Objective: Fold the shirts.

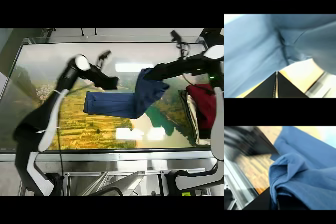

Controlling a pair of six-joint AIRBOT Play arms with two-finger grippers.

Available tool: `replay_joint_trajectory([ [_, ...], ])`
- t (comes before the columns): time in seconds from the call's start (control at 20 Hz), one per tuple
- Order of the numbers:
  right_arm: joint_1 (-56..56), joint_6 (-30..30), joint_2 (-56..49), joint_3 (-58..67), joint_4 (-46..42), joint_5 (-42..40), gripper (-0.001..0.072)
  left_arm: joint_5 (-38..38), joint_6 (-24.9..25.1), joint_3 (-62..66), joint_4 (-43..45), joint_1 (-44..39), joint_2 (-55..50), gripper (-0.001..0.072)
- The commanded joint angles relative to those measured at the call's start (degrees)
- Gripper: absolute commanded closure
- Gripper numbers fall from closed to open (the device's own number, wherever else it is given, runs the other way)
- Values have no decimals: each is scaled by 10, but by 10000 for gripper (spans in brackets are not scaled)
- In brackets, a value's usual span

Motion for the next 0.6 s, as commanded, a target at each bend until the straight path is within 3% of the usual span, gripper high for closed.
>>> replay_joint_trajectory([
  [0.0, 133, 11, -46, 0, -20, -131, 692, -31, 18, -1, -2, 118, 103, 696],
  [0.2, 298, -34, -179, 1, -20, -367, 691, -59, 41, -1, -2, 214, 158, 696],
  [0.25, 330, -64, -209, 1, -1, -431, 653, -69, 49, -1, -2, 228, 161, 697],
  [0.3, 356, -88, -232, 3, 27, -473, 393, -80, 56, -1, -2, 240, 161, 697],
  [0.35, 369, -112, -241, 12, 42, -479, 233, -89, 56, -1, -2, 249, 160, 697],
  [0.55, 340, -108, -179, 51, 9, -397, 239, -93, 70, -1, -2, 266, 158, 696],
])
